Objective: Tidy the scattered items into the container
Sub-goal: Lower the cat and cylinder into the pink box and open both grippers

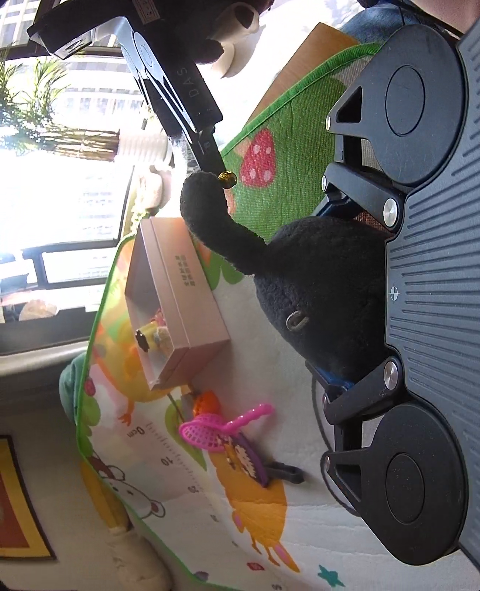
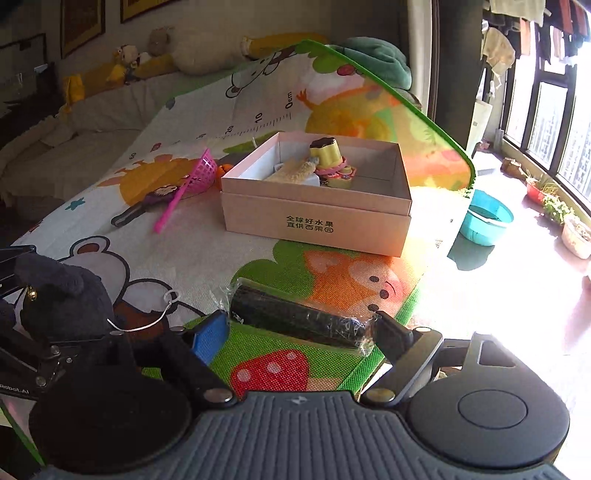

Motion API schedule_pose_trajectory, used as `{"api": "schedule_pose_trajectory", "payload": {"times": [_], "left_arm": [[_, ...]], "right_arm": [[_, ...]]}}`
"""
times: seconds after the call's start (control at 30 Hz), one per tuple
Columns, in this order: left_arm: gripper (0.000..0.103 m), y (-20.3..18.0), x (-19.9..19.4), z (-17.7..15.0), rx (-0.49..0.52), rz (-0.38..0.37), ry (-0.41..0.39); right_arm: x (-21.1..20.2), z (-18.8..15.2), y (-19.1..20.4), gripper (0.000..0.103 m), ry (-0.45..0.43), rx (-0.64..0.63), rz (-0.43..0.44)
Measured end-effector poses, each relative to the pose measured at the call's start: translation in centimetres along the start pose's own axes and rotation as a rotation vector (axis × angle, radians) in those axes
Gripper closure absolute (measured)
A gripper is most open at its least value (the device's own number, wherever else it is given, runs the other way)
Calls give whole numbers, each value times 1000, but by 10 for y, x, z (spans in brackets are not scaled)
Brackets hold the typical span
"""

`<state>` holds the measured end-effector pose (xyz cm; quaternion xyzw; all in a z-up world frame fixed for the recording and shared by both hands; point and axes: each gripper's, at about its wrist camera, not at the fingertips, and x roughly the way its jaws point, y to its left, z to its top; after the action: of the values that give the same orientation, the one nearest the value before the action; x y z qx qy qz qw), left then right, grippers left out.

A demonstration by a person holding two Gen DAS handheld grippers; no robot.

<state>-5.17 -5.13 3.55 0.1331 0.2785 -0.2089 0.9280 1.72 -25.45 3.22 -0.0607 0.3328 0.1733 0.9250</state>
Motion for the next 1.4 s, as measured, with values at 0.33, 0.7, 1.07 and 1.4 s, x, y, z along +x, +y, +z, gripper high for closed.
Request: {"api": "schedule_pose_trajectory", "payload": {"times": [0.33,0.7,1.07,1.4], "left_arm": [[24,2,40,124,75,2,-209],[7,42,166,175,-37,-90,-199],[2,81,121,102,-96,-31,-71],[0,107,76,42,-252,86,45]], "right_arm": [[-57,49,-49,19,-234,70,-34],[38,186,-105,18,-274,211,56],[113,170,-121,12,-123,340,53],[92,162,-113,9,-117,352,16]]}}
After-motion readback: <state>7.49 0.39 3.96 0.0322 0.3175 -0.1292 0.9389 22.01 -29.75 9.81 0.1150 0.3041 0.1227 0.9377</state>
